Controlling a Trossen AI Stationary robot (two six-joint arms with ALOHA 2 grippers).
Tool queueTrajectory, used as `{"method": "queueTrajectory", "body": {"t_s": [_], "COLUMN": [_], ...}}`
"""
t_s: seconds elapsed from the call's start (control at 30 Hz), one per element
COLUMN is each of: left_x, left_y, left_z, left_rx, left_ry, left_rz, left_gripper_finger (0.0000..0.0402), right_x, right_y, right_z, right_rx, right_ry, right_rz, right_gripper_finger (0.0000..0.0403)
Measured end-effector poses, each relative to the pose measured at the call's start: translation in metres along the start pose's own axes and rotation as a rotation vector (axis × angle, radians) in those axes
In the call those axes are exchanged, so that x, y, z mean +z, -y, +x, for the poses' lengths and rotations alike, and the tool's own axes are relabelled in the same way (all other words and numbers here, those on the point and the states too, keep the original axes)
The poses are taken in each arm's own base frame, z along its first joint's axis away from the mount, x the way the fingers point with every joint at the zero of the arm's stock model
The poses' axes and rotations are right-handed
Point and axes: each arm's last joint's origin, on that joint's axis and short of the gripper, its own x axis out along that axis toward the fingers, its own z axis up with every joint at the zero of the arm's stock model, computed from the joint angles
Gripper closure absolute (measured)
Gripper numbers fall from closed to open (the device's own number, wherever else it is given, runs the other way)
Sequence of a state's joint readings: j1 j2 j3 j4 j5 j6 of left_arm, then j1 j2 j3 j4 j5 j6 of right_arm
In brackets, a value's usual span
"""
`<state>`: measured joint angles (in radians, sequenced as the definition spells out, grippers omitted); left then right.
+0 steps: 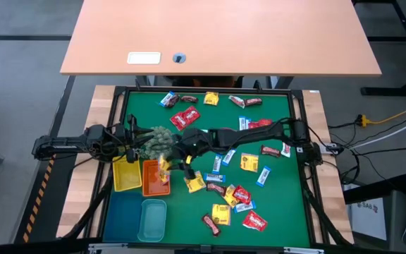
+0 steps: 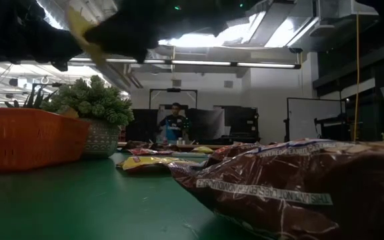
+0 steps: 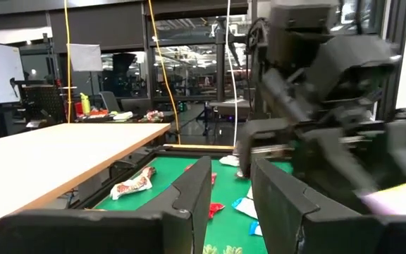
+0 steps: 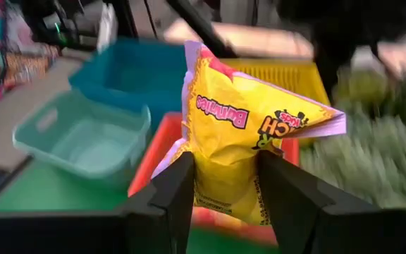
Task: Sort candy
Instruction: Put the yellow wrap candy into the orange basket, then put the yellow candy into the orange basket
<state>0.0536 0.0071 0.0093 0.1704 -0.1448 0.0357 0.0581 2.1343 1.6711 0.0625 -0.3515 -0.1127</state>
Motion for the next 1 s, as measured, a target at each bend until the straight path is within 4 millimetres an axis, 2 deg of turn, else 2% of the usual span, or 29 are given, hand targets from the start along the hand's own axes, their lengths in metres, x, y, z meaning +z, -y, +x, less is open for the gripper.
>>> {"method": "queueTrajectory", "body": {"t_s": [0.27, 0.67, 0.8, 1.0], "left_x": [0.000, 0.000, 0.000, 0.000], "left_y": [0.000, 0.000, 0.000, 0.000], "left_z": [0.000, 0.000, 0.000, 0.000], "left_rx": [0.003, 0.003, 0.003, 0.003], "left_ry": [-0.003, -0.003, -0.003, -0.003], "left_rz": [0.000, 0.001, 0.001, 0.000], "left_gripper_finger": [0.0305, 0.0305, 0.0305, 0.0305], "right_x": [-0.014, -0.017, -0.018, -0.018], "right_y": [-0.013, -0.013, -0.013, -0.010], "right_z": [0.032, 0.036, 0.036, 0.036], "right_rx": [0.016, -0.002, -0.017, -0.124], "right_ry": [0.153, 0.157, 0.150, 0.141], "right_rz": [-0.069, -0.067, -0.064, -0.056], "right_gripper_finger": [0.0249, 0.0247, 0.0218, 0.0141]}}
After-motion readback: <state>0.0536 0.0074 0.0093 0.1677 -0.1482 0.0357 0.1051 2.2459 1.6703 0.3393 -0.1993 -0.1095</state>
